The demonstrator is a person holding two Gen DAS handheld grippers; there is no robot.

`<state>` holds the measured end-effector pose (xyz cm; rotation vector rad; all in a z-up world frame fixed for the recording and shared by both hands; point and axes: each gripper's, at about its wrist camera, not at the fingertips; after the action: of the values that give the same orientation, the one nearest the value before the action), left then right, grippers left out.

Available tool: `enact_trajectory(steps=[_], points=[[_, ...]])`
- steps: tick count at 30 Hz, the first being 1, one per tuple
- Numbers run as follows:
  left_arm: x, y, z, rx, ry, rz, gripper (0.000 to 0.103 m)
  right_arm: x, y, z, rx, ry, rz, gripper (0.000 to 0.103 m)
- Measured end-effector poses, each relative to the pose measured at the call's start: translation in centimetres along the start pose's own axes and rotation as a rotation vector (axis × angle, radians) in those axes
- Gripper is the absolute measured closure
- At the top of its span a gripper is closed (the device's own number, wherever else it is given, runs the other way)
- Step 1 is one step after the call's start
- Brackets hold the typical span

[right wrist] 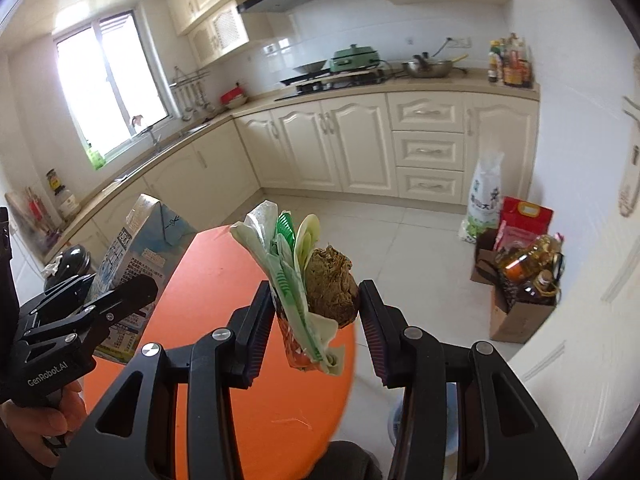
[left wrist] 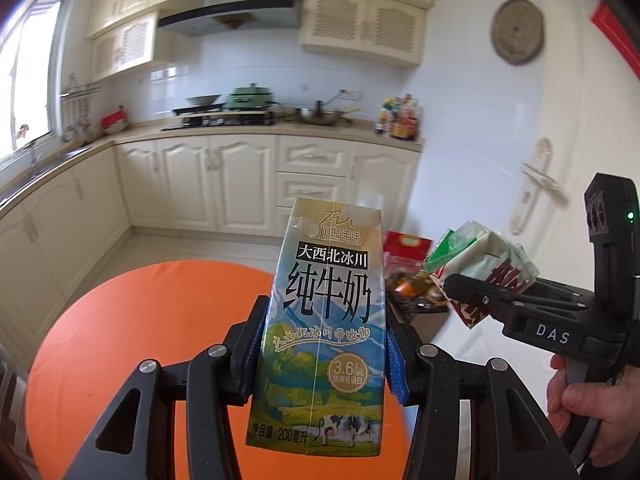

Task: Collect trash
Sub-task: 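Carry the wrapper bundle and milk carton to the blue bin and open both tools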

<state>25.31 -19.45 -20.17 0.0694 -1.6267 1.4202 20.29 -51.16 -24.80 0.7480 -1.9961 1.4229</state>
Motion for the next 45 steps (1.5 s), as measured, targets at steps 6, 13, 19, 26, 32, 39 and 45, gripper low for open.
enact_trajectory(steps=[6, 13, 19, 26, 32, 39, 45], points=[[-1.5, 0.7, 5.9, -0.082, 0.107, -0.049, 0.057, 4.1, 3.9, 7.5, -0.116, 0.106, 0.008, 0.06], [-7.1, 2.3, 11.6, -0.157, 0.192, -0.221, 0.057, 2.4, 8.1, 14.5, -0.253, 0.155, -0.064, 0.06], [-14.0, 3.5, 15.4, -0.194, 0.179, -0.387, 0.057, -3.1, 11.7, 19.6, -0.378, 0.147, -0.177, 0.06], [-22.5, 1.6, 19.2, -0.216, 0.146, -0.54, 0.056, -9.2, 14.4, 23.9, -0.485, 0.101, -0.28, 0.059], [-29.4, -2.6, 21.8, -0.26, 0.095, -0.635, 0.053, -13.1, 15.8, 26.6, -0.535, 0.089, -0.34, 0.052], [-34.1, -3.9, 23.3, -0.332, 0.026, -0.656, 0.021, -14.1, 16.5, 28.7, -0.595, 0.093, -0.329, 0.02], [-33.1, -2.9, 23.6, -0.359, -0.023, -0.602, 0.007, -12.9, 16.2, 28.9, -0.631, 0.132, -0.299, 0.001]])
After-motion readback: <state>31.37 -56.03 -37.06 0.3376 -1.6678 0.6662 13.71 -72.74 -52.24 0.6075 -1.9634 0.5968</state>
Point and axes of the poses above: each gripper's, at about its wrist camera, not at the fingertips, and x roughly against the way its jaws point, z to its right, y to its underside, and after that the axes turned 8 degrees about -z, right-handed
